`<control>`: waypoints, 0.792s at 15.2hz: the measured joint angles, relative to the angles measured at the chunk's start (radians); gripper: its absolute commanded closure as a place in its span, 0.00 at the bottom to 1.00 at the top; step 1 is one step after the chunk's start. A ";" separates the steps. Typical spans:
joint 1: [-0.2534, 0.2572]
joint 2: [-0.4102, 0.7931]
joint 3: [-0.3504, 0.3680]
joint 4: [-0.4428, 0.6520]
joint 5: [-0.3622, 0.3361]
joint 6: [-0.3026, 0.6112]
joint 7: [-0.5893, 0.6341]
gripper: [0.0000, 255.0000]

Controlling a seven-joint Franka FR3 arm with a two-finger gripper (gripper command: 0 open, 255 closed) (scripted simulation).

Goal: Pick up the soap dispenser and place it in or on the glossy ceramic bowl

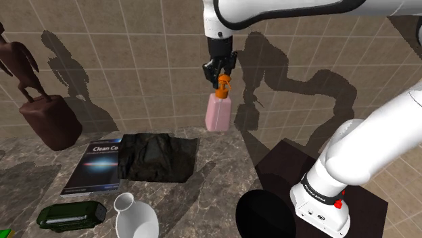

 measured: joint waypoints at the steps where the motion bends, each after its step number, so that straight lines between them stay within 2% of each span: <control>1: 0.007 -0.038 0.004 -0.029 0.011 -0.010 0.006 1.00; 12: 0.104 -0.341 0.082 -0.178 0.131 -0.164 0.124 1.00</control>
